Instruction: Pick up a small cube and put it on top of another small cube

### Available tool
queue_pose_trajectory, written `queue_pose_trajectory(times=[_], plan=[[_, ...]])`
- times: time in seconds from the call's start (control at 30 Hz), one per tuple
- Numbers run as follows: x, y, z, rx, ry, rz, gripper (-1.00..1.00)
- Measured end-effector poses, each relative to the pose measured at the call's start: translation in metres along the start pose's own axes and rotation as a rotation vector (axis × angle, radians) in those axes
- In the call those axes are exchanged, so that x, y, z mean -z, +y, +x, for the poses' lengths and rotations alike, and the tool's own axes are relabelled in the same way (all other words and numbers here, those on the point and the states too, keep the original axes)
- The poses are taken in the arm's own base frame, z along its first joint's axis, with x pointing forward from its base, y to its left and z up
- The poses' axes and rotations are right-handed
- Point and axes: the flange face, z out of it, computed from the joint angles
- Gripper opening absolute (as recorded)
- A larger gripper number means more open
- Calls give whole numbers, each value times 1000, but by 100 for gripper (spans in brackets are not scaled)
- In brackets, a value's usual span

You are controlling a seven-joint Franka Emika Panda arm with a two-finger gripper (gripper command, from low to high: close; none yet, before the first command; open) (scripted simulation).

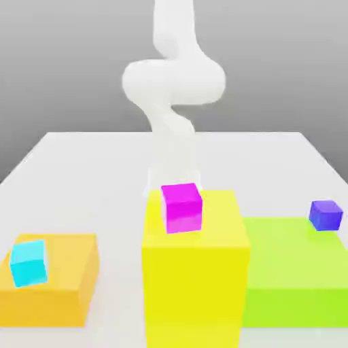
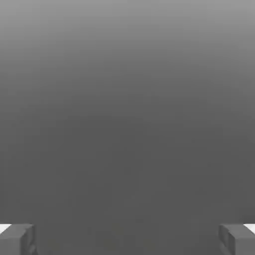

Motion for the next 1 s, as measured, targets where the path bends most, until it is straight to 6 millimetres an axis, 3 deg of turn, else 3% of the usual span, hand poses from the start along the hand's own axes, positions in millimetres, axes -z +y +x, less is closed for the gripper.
queue_pose_trajectory(times=[0.23,0.47,0.7,1.0], plan=[[-104,-46,-22,153,-161,-49,0],[-208,-83,-74,312,-311,-98,0],[-306,-109,-159,490,-459,-143,0],[-423,-101,-286,704,-631,-215,0]])
